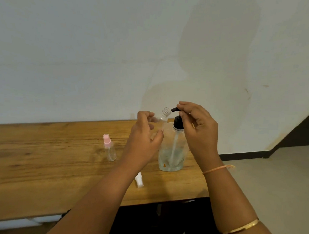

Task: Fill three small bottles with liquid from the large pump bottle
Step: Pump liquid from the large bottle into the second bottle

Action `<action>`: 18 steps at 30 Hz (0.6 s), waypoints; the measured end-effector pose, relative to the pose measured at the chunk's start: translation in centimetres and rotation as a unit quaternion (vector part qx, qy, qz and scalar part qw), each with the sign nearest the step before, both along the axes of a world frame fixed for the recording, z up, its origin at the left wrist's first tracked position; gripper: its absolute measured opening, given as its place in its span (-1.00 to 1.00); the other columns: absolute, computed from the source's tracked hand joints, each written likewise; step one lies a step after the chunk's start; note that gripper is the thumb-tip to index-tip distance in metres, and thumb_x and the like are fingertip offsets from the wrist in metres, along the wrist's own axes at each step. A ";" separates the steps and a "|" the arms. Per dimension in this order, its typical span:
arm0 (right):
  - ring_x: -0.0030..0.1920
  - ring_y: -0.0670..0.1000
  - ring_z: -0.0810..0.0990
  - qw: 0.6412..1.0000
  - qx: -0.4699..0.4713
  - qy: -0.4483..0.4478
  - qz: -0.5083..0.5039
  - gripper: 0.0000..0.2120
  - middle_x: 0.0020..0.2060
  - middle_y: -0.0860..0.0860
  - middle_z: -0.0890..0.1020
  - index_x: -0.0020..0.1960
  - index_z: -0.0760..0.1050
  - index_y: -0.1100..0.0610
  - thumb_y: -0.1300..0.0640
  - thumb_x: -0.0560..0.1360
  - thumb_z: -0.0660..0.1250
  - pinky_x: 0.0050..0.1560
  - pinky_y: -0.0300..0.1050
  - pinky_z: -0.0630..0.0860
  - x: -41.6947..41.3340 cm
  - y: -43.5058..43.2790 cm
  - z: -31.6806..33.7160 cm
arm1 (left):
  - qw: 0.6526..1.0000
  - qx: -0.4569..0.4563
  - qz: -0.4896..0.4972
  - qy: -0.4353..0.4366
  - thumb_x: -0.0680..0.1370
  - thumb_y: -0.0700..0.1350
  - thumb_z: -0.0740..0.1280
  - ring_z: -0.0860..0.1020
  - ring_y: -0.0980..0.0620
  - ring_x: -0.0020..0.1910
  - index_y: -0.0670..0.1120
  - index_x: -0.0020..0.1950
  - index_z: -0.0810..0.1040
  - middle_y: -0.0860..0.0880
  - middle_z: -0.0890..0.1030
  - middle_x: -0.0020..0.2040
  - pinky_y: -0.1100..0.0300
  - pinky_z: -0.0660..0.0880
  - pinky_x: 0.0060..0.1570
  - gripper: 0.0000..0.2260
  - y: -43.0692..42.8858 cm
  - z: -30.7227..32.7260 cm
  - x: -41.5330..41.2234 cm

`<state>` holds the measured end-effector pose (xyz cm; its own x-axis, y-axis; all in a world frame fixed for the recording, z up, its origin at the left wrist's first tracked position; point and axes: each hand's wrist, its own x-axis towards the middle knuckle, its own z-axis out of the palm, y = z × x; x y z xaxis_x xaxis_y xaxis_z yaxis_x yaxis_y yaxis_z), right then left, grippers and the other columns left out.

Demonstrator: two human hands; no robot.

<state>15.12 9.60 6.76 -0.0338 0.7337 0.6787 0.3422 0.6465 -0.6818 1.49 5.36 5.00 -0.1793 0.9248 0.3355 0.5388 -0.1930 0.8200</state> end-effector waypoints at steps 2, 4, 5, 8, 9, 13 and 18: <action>0.10 -0.16 0.53 1.000 0.005 -0.005 -0.007 -0.78 0.03 -0.08 0.57 0.09 0.58 0.18 0.32 0.50 0.27 0.15 -0.29 0.47 -0.1 0.0 -0.1 | 1.000 -0.004 0.010 0.013 0.52 -0.11 0.32 0.46 0.10 0.09 0.09 0.14 0.19 0.13 0.42 0.11 0.31 0.41 -0.05 -0.66 0.0 -0.2 -0.4; 0.11 -0.17 0.51 1.000 0.012 -0.014 -0.016 -0.76 0.04 -0.08 0.56 0.11 0.58 0.20 0.34 0.49 0.26 0.14 -0.41 0.41 -0.3 0.0 -0.1 | 1.000 0.006 0.014 0.016 0.51 -0.12 0.34 0.47 0.11 0.09 0.09 0.13 0.24 0.12 0.43 0.13 0.31 0.40 -0.05 -0.67 0.0 -0.4 -0.6; 0.11 -0.16 0.52 0.999 0.018 -0.020 -0.024 -0.76 0.04 -0.08 0.56 0.11 0.58 0.20 0.35 0.49 0.26 0.14 -0.44 0.38 -0.3 0.0 -0.1 | 1.000 0.014 0.016 0.015 0.50 -0.12 0.35 0.47 0.12 0.09 0.09 0.12 0.26 0.11 0.43 0.14 0.32 0.41 -0.05 -0.68 0.0 -0.4 -0.6; 0.15 -0.04 0.51 0.994 0.056 -0.065 -0.068 -0.75 0.03 -0.01 0.62 0.10 0.59 0.21 0.35 0.47 0.26 0.18 -0.35 0.38 -0.5 -0.1 -0.1 | 0.999 0.040 0.027 0.021 0.48 -0.12 0.38 0.45 0.15 0.10 0.04 0.17 0.36 0.09 0.42 0.15 0.32 0.41 0.00 -0.68 0.1 -0.3 -0.6; 0.14 0.00 0.52 0.991 0.071 -0.084 -0.083 -0.74 0.02 0.03 0.64 0.09 0.60 0.22 0.36 0.45 0.26 0.16 -0.27 0.39 -0.5 -0.1 -0.1 | 0.998 0.049 0.031 0.022 0.47 -0.12 0.39 0.45 0.14 0.11 0.03 0.19 0.38 0.10 0.41 0.14 0.29 0.42 0.04 -0.66 0.1 -0.3 -0.6; 0.05 0.11 0.55 0.977 0.108 -0.138 -0.119 -0.72 0.01 0.09 0.66 0.08 0.60 0.23 0.38 0.41 0.27 0.11 -0.28 0.32 -0.5 -0.2 -0.1 | 0.996 0.081 0.046 0.009 0.42 -0.06 0.47 0.46 0.21 0.05 0.16 0.21 0.45 0.24 0.33 0.05 0.48 0.38 0.01 -0.59 0.0 -0.1 -0.7; 0.08 0.17 0.57 0.965 0.121 -0.188 -0.136 -0.79 -0.03 0.15 0.65 0.04 0.60 0.29 0.35 0.44 0.28 0.17 -0.34 0.23 -0.7 -0.4 0.3 | 0.992 0.107 0.062 -0.007 0.35 0.00 0.50 0.42 0.33 0.04 0.21 0.26 0.37 0.18 0.39 0.02 0.60 0.31 0.00 -0.46 -0.3 0.5 -0.7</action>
